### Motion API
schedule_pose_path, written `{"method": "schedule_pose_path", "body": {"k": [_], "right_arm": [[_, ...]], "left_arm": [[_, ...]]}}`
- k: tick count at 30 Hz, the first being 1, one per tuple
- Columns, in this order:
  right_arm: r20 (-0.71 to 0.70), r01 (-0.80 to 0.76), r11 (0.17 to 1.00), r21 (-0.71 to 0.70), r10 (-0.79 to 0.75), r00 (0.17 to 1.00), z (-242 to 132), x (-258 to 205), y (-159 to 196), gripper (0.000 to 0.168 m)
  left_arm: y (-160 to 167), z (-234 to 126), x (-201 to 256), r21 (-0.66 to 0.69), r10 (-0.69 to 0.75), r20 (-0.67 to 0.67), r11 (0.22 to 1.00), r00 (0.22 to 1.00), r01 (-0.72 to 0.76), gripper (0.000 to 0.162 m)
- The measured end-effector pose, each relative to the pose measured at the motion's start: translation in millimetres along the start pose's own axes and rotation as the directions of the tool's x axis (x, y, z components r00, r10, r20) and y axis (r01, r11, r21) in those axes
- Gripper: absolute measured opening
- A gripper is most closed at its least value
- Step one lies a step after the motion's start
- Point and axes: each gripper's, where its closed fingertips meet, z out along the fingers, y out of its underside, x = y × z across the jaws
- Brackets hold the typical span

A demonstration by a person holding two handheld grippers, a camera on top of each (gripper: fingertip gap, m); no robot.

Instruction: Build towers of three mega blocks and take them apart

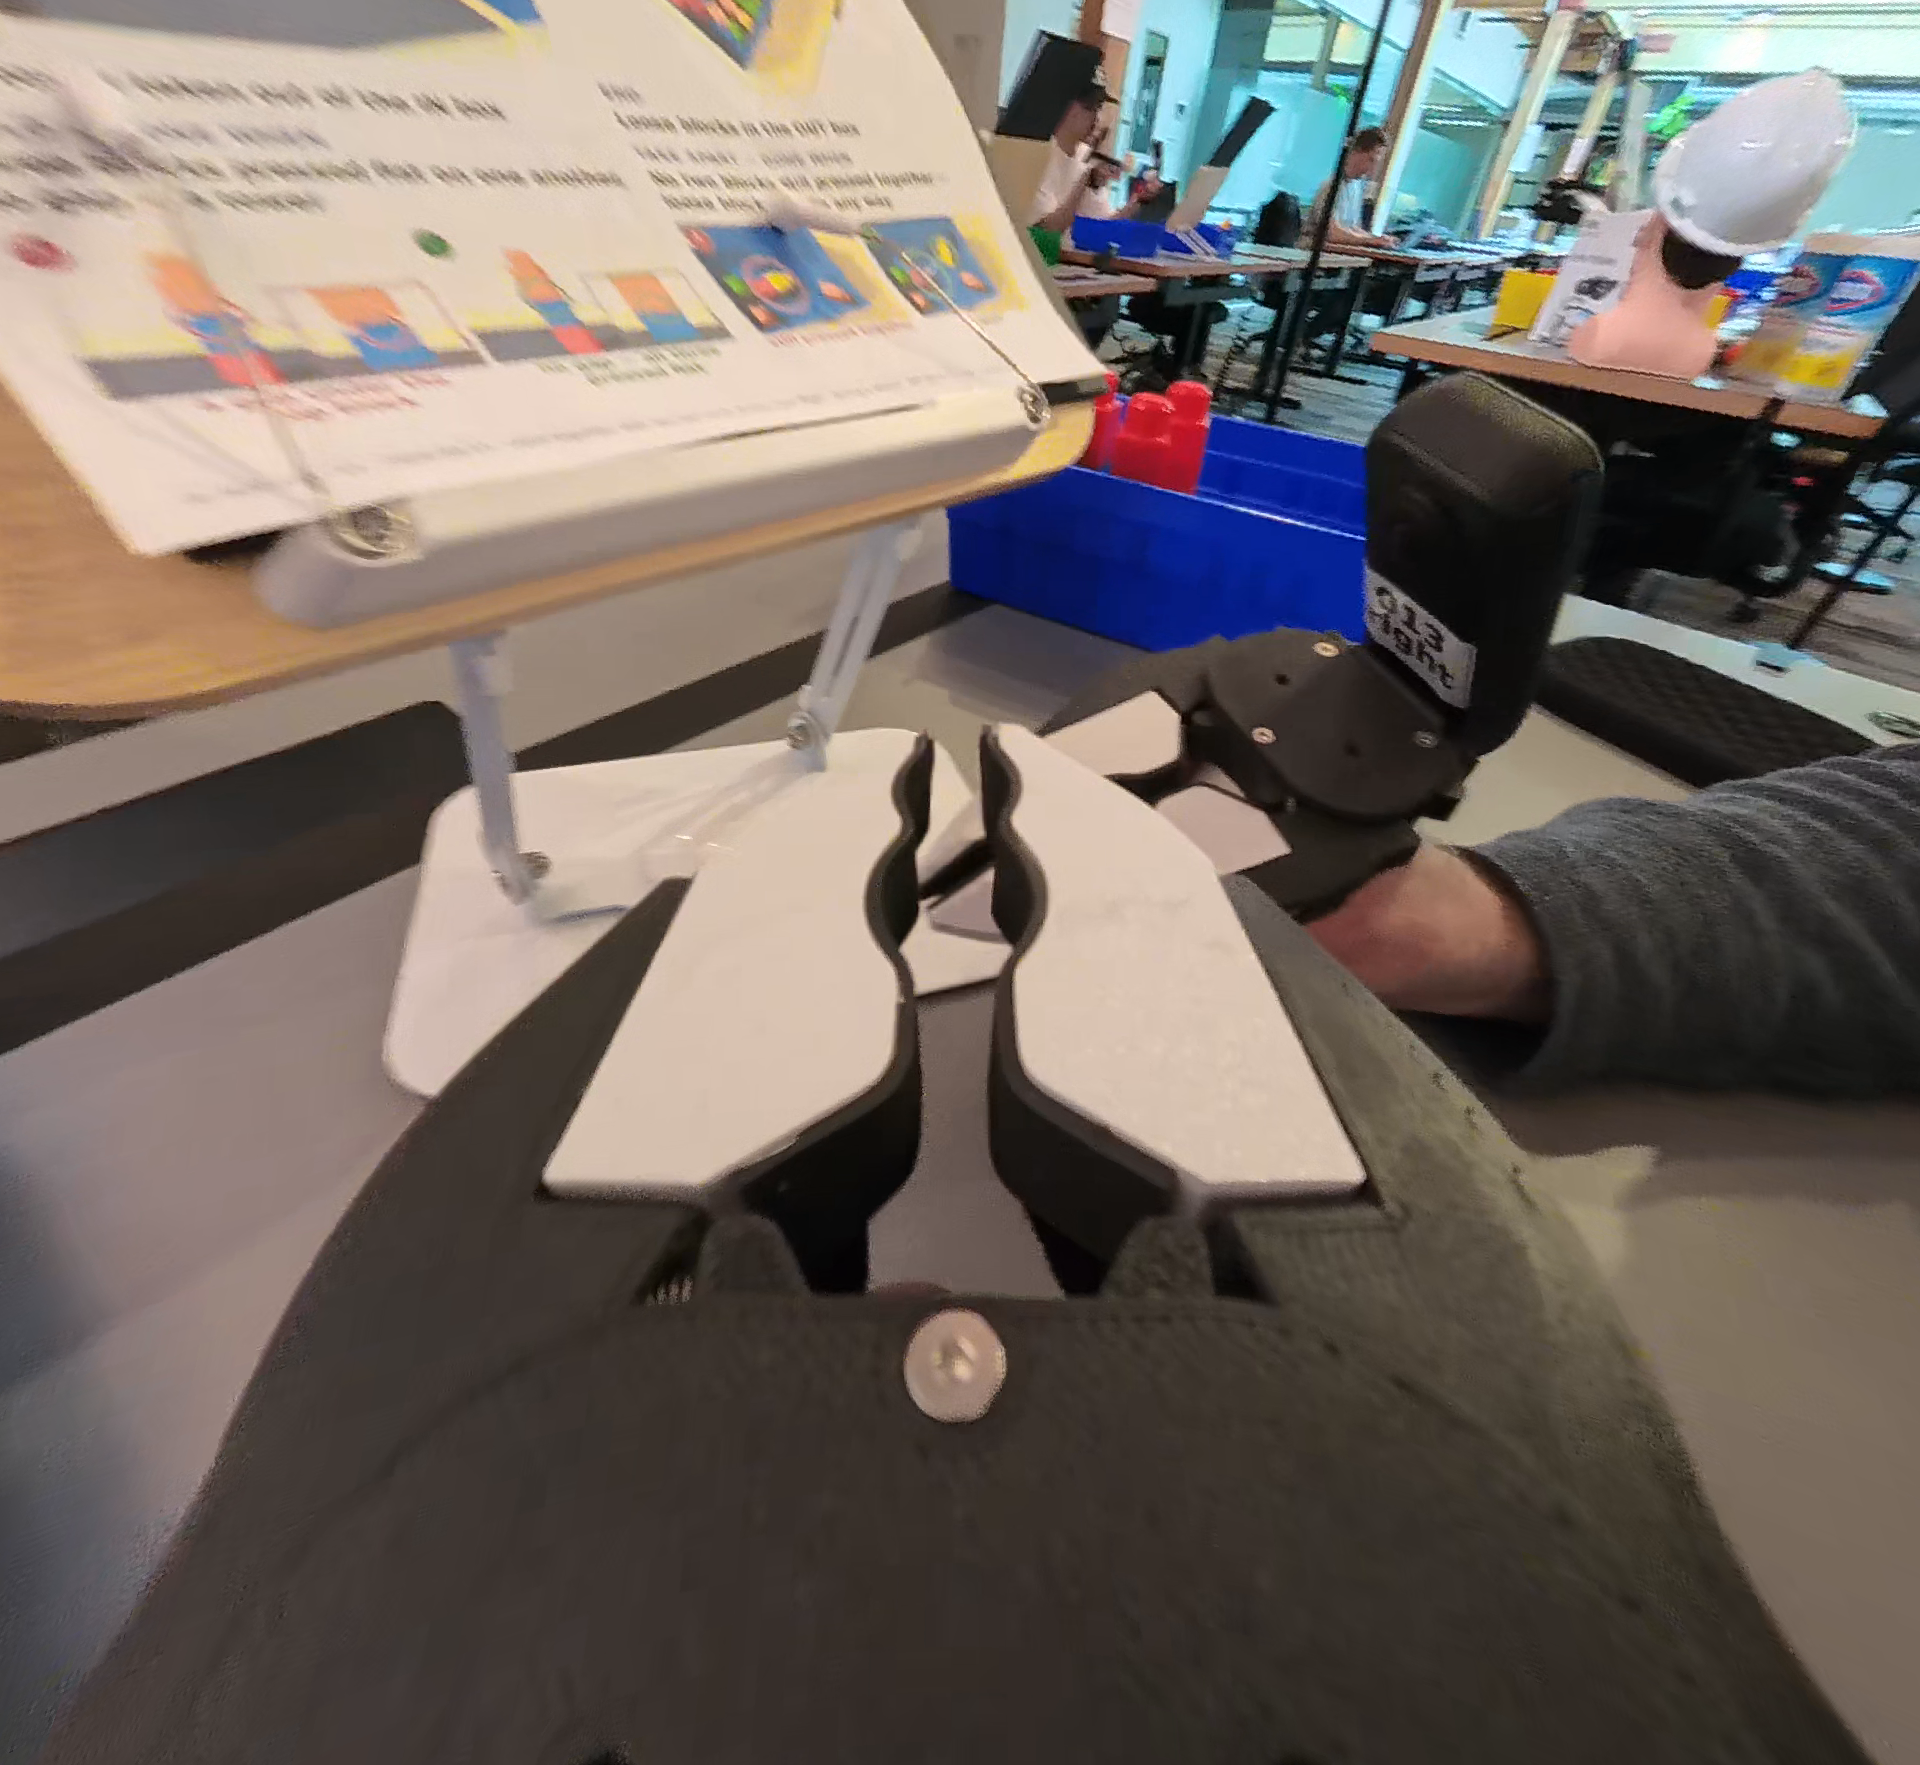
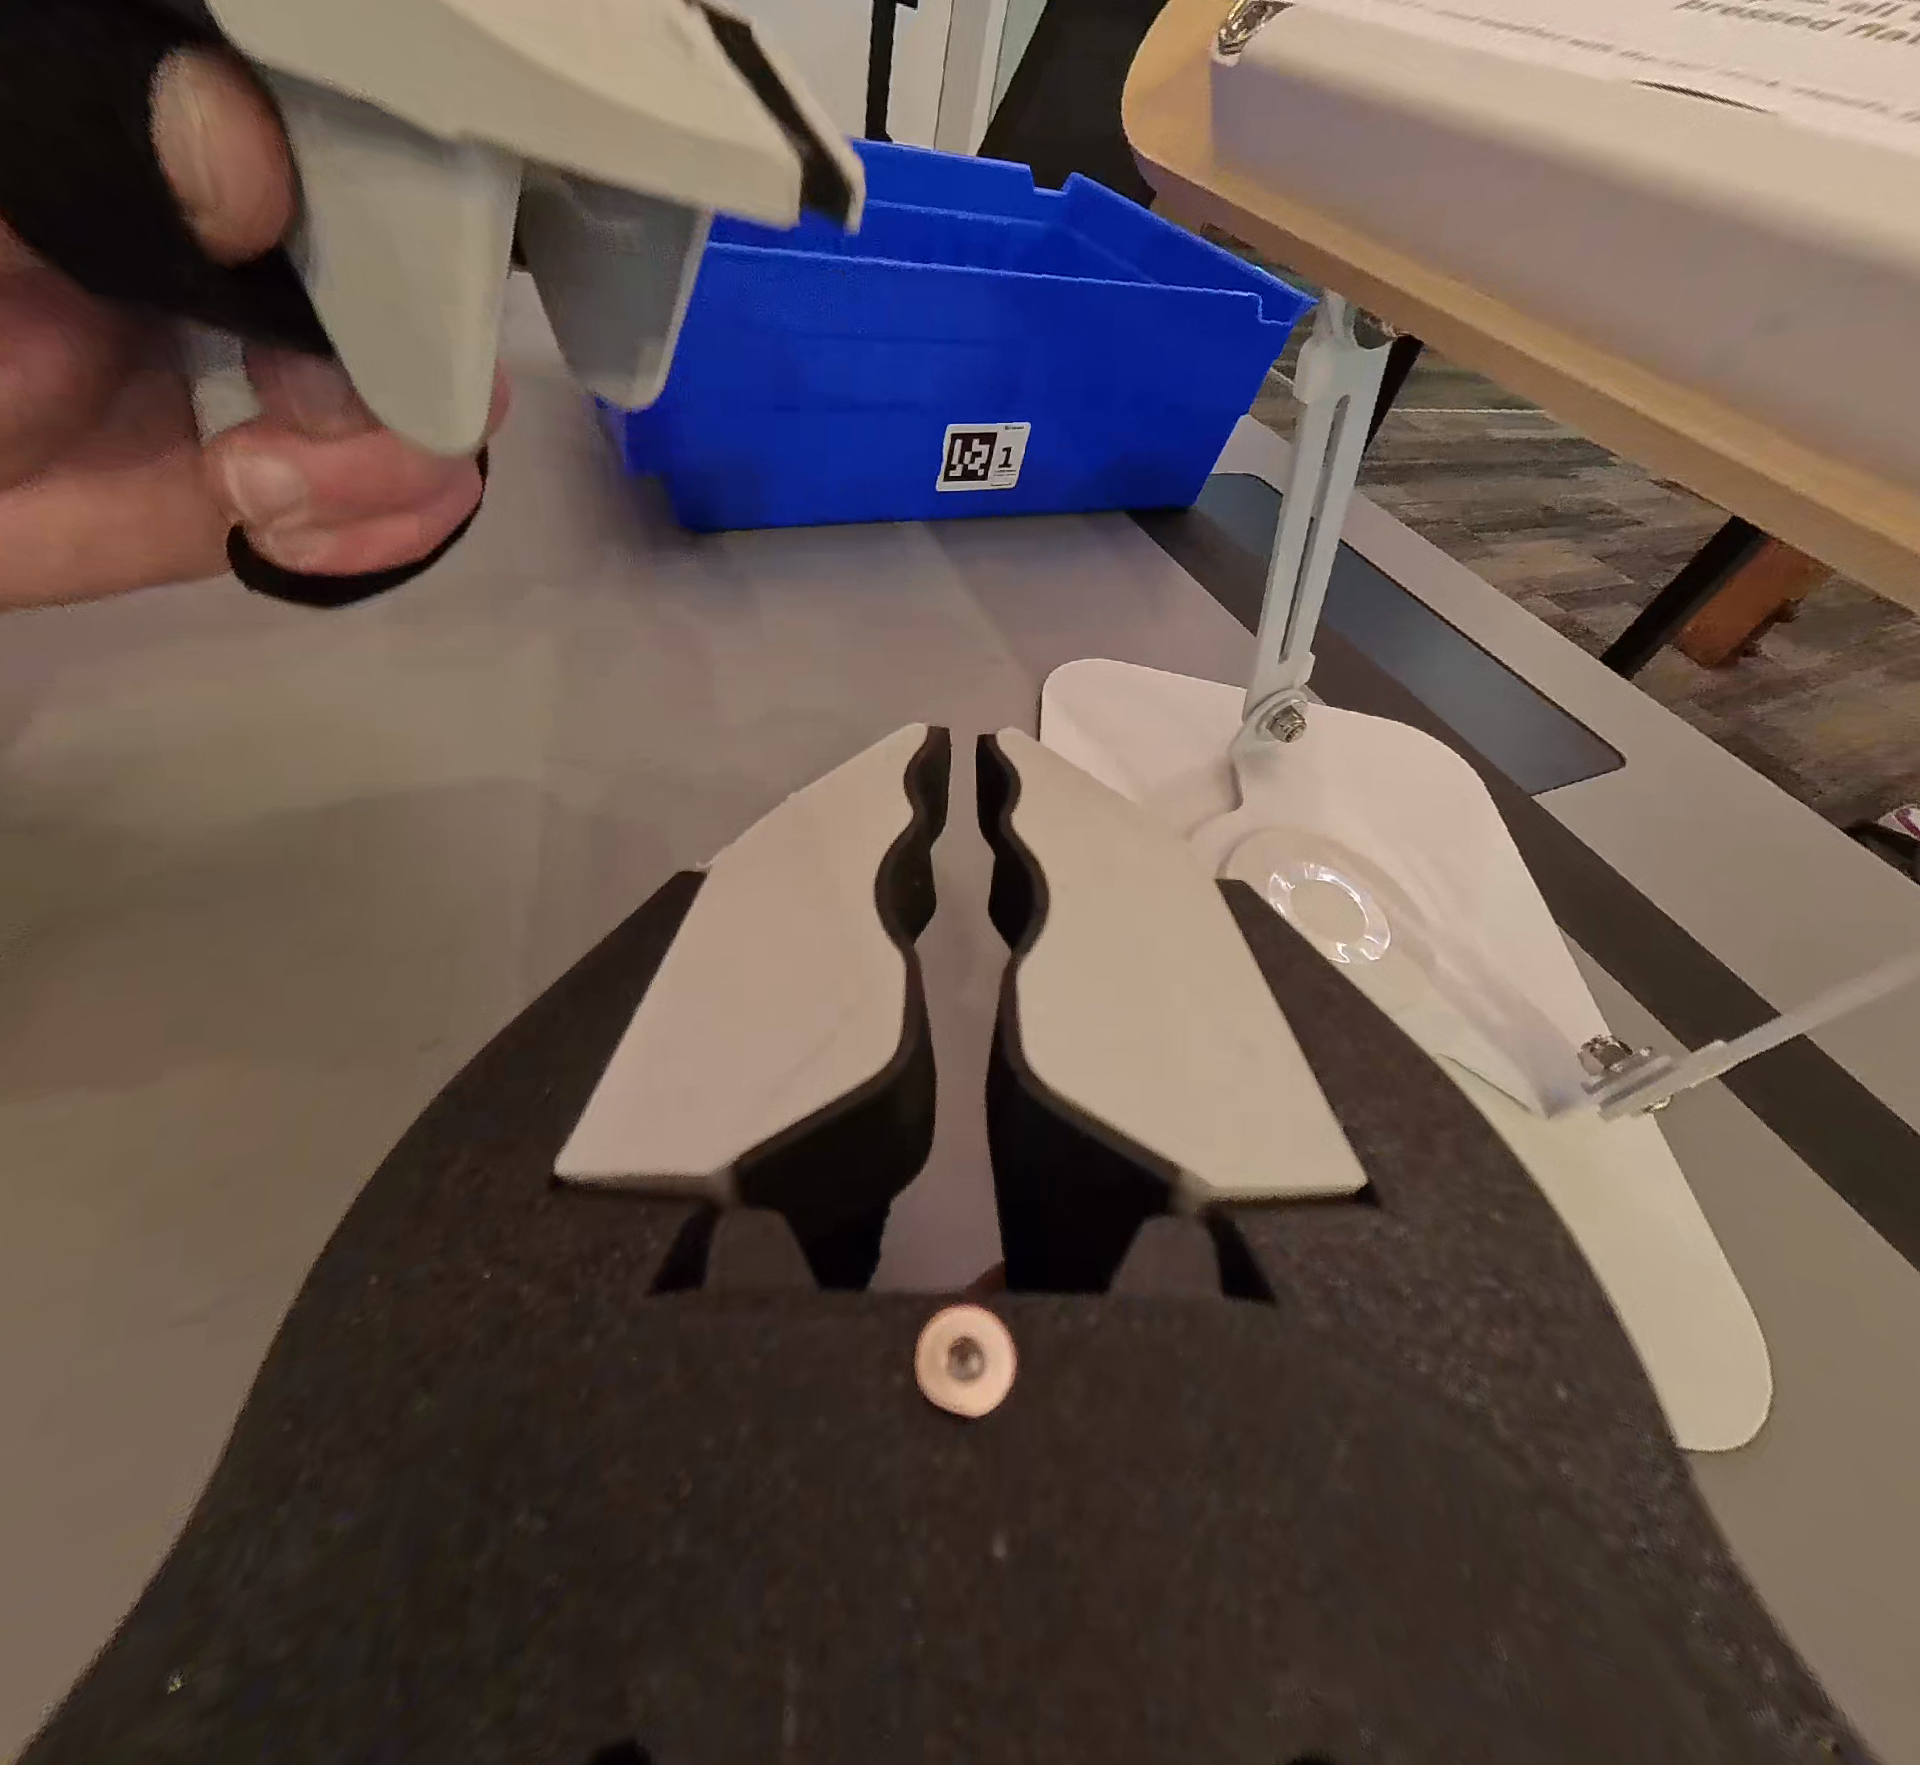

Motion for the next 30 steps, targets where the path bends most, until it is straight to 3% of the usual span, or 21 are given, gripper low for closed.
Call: {"method": "schedule_pose_path", "body": {"k": [3,6,10,13,17,21,28,30], "right_arm": [[0.002,-0.001,1.0,0.017,0.001,1.0,-2.3,-0.1,-1.7,0.006],[0.006,0.007,1.0,0.016,-0.008,1.0,-2.8,-1.6,-1.3,0.008],[0.012,0.038,0.999,0.002,-0.038,0.999,-1.3,-5.4,0.4,0.009],[0.015,0.037,0.999,0.002,-0.037,0.999,-1.3,-5.8,0.4,0.01],[0.023,0.033,0.999,0.003,-0.033,0.999,-1.3,-6.2,0.5,0.011],[0.026,0.041,0.999,-0.001,-0.041,0.999,-0.9,-7.4,1.0,0.011],[0.032,0.036,0.999,0.0,-0.036,0.999,-0.8,-7.6,1.0,0.011],[0.032,0.038,0.999,-0.001,-0.037,0.999,-0.7,-7.9,1.1,0.011]], "left_arm": [[-17.4,-25.8,-25.5,0.026,0.074,0.146,0.997,0.987,-0.079,0.009],[-32.1,-59.3,-77.7,-0.043,0.144,0.356,0.99,0.923,-0.138,0.013],[-32.6,-81.6,-167.6,-0.207,0.147,0.491,0.977,0.859,-0.049,0.023],[-0.4,-85.8,-245.3,-0.397,0.175,0.543,0.915,0.821,0.068,0.029],[55.2,-83.8,-315.9,-0.506,0.081,0.583,0.815,0.808,0.283,0.03],[92.3,-80.5,-344.8,-0.614,0.115,0.591,0.706,0.798,0.354,0.034],[123.7,-71.4,-363.3,-0.667,0.106,0.601,0.613,0.792,0.424,0.036],[127.8,-69.0,-365.8,-0.668,0.098,0.601,0.607,0.793,0.431,0.028]]}}
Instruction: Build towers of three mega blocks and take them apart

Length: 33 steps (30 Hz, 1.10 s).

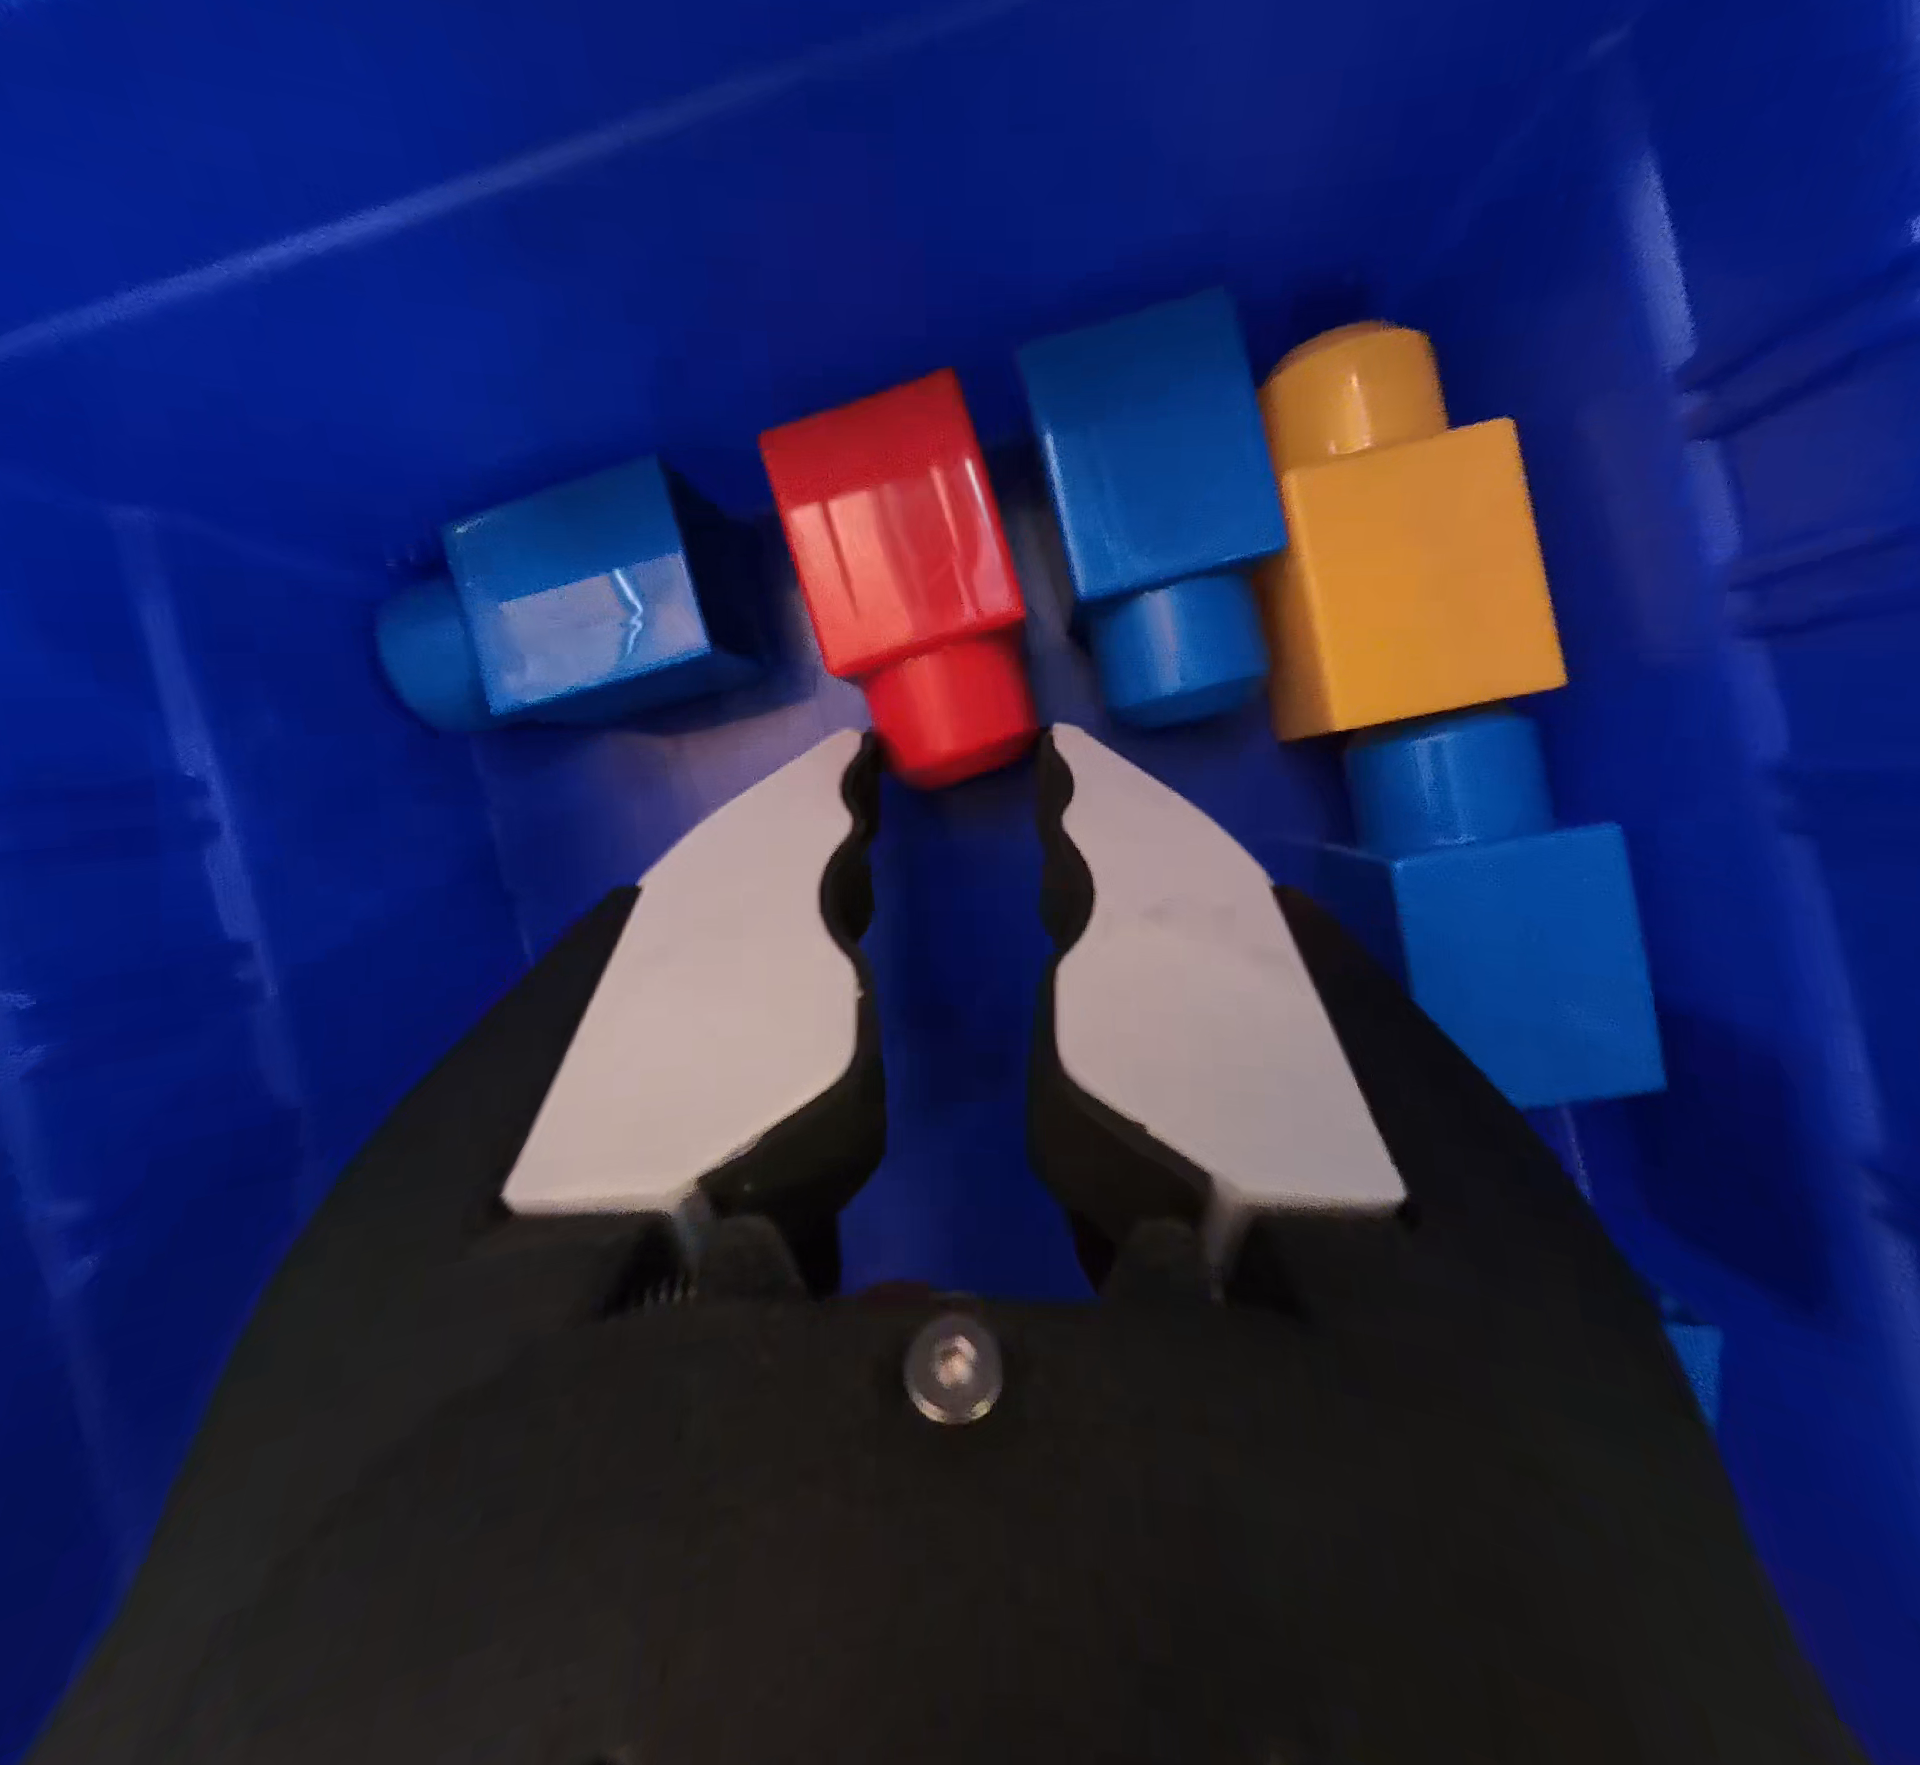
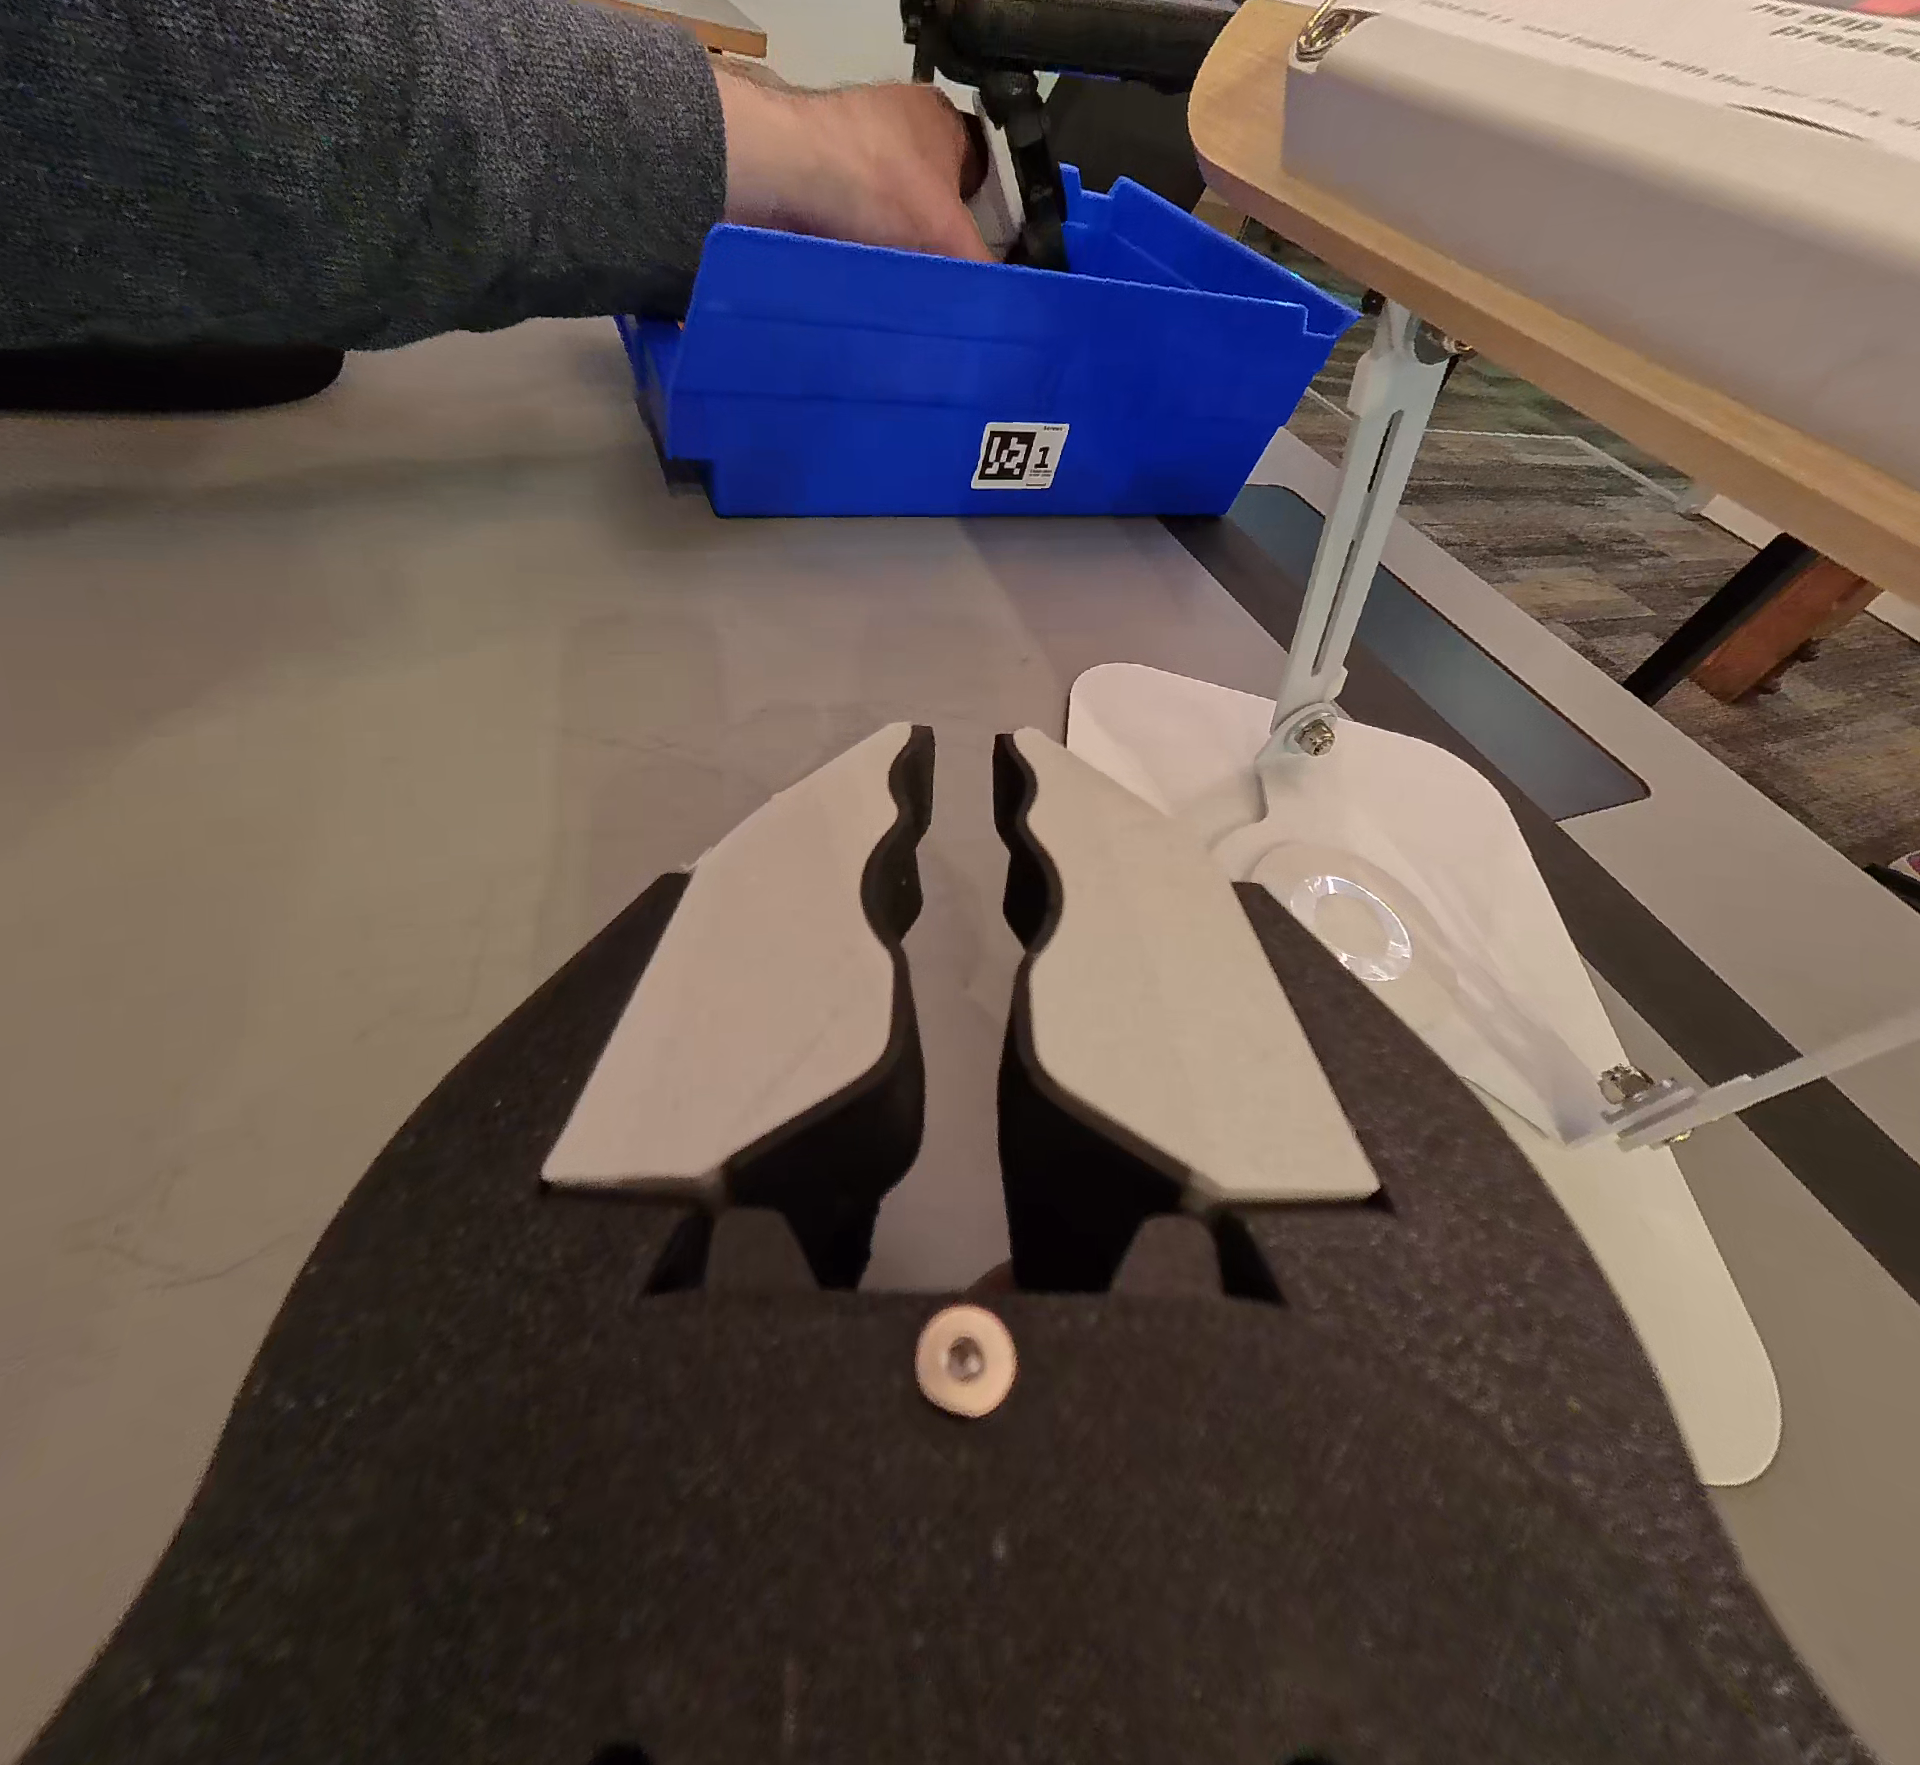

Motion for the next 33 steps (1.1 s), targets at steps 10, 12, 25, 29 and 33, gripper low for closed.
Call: {"method": "schedule_pose_path", "body": {"k": [10,12,25,29,33], "right_arm": [[0.006,-0.002,1.0,0.003,0.002,1.0,0.2,-0.7,-0.1,0.011],[0.012,0.006,1.0,0.001,-0.006,1.0,0.6,-2.3,0.1,0.012],[0.021,0.042,0.999,-0.015,-0.042,0.999,3.2,-8.0,2.1,0.016],[0.016,0.062,0.998,-0.011,-0.062,0.998,4.6,-10.0,1.1,0.028],[-0.024,0.169,0.986,-0.01,-0.169,0.985,8.2,-14.2,-3.9,0.042]], "left_arm": [[10.8,-49.8,12.6,-0.024,0.13,-0.008,0.991,0.991,-0.13,0.027],[17.7,-72.5,18.4,-0.021,0.192,0.0,0.981,0.981,-0.192,0.027],[67.8,-133.0,44.7,-0.044,0.334,-0.065,0.94,0.94,-0.337,0.027],[72.3,-158.3,59.1,-0.024,0.37,-0.109,0.927,0.923,-0.374,0.026],[72.6,-195.9,86.0,0.016,0.407,-0.177,0.911,0.896,-0.411,0.026]]}}
